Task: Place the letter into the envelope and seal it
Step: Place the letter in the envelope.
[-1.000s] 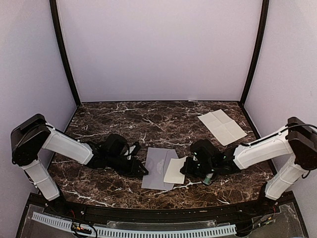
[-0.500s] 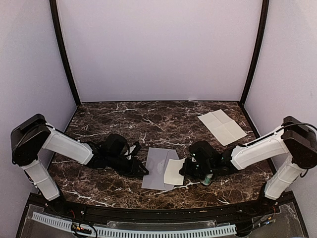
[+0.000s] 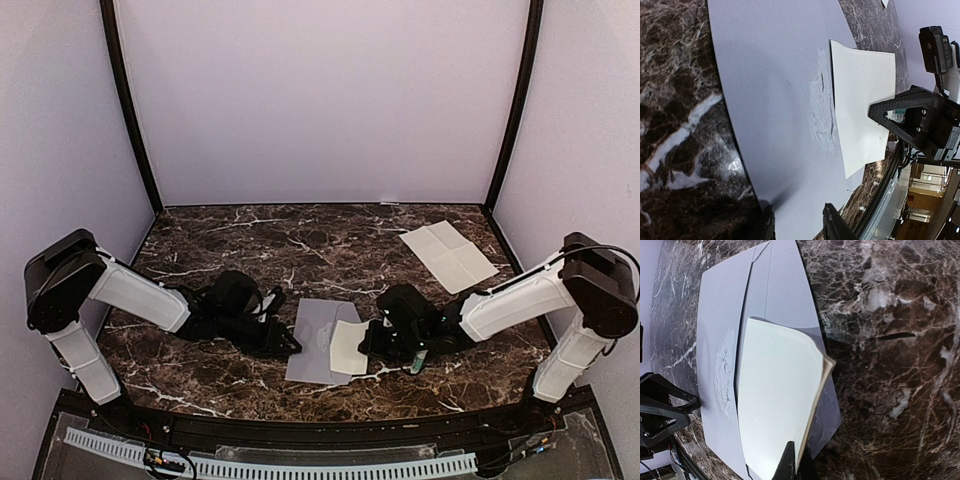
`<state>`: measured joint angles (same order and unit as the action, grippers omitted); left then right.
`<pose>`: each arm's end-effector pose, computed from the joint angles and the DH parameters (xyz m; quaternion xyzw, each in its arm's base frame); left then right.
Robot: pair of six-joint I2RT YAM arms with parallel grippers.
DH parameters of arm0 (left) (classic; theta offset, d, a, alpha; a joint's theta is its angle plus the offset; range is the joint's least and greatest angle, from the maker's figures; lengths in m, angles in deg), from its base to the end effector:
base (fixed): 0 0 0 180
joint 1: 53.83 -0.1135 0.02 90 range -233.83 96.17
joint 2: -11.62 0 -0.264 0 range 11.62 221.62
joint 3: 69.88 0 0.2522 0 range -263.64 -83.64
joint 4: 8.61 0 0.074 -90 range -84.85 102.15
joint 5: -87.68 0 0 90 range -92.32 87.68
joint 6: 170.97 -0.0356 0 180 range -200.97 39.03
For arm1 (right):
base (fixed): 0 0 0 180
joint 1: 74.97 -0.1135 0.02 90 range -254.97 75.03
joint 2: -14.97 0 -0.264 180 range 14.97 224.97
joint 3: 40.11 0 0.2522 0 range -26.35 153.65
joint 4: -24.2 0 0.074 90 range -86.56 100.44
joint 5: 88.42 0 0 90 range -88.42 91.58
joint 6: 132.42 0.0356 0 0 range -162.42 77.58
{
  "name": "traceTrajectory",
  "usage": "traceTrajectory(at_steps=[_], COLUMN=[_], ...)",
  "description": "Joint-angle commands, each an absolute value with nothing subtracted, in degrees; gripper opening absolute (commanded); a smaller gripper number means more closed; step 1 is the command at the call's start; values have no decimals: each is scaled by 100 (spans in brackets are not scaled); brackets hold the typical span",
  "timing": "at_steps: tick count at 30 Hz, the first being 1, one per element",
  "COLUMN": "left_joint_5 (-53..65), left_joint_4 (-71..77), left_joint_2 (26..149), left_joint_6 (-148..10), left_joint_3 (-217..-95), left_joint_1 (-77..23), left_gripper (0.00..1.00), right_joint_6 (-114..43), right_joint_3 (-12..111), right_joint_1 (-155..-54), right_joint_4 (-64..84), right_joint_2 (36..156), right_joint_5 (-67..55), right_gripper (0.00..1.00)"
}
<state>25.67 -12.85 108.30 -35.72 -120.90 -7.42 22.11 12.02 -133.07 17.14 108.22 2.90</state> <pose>0.1989 -0.2332 0.1256 0.1084 0.8834 -0.4399 0.1200 0.1582 0.2526 0.1295 0.0565 0.9324 0.3079 0.1807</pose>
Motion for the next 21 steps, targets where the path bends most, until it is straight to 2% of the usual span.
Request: traceTrajectory(at_steps=[1, 21], left_joint_5=[2641, 2727], left_joint_4=[-1346, -1479], left_joint_2=[10880, 10992], left_joint_6=[-3590, -3547], left_joint_3=[-12091, -12108], left_joint_1=[-760, -752], left_gripper=[33, 33], right_joint_6=[2127, 1882], right_joint_3=[1409, 1786], right_joint_1=[-13277, -13262], right_joint_4=[1861, 1972], right_joint_2=[10972, 11321], right_joint_5=[263, 114], right_gripper=[0, 0])
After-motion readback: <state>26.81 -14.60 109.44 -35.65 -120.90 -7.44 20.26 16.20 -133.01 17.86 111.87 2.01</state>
